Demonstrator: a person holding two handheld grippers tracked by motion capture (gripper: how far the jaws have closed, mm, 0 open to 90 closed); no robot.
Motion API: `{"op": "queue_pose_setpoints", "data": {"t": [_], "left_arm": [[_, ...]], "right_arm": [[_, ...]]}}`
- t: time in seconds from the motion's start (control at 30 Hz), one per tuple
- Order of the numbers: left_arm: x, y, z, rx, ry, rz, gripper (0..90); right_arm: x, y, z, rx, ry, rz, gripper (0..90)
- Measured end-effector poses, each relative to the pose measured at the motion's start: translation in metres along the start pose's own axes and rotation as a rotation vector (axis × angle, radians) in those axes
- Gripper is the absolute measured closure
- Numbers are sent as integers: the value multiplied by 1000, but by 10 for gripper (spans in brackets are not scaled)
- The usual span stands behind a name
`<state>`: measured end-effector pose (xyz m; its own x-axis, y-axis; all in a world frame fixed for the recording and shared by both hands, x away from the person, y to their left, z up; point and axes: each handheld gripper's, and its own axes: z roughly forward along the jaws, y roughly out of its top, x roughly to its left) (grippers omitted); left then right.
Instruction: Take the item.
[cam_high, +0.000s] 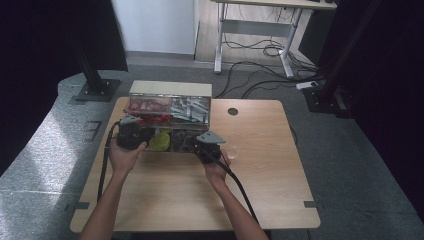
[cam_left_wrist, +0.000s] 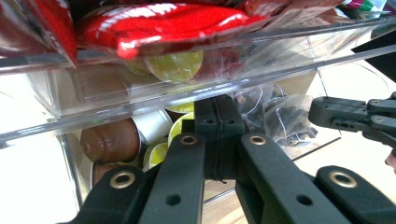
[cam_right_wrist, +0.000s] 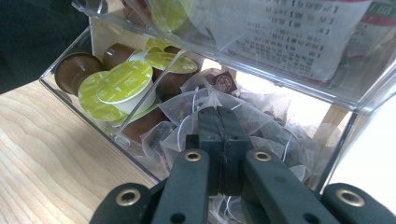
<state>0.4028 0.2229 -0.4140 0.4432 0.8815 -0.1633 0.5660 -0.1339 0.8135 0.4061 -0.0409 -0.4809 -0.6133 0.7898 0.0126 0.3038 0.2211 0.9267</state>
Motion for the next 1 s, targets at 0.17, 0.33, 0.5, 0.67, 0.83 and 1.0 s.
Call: {"op": "queue_pose_setpoints", "data": {"t": [0.17, 0.33, 0.5, 0.67, 0.83, 1.0], "left_arm": [[0, 0, 0, 2, 2, 0, 900], [0, 0, 0, 2, 1, 0, 900], [0, 0, 0, 4, 3, -1, 900], [0, -1, 0, 3, 3, -2, 900], [0, -1, 1, 5, 4, 0, 900], [0, 0, 1, 7, 5, 1, 900]], "right_arm": [[-1, 1, -3, -12, -4, -5, 893], [-1, 3, -8, -21, -2, -3, 893], [-2, 3, -13, -30, -6, -2, 893], [-5, 3, -19, -37, -9, -3, 893], [-6, 2, -21, -40, -13, 1, 893], [-8, 2, -24, -46, -18, 3, 893]]}}
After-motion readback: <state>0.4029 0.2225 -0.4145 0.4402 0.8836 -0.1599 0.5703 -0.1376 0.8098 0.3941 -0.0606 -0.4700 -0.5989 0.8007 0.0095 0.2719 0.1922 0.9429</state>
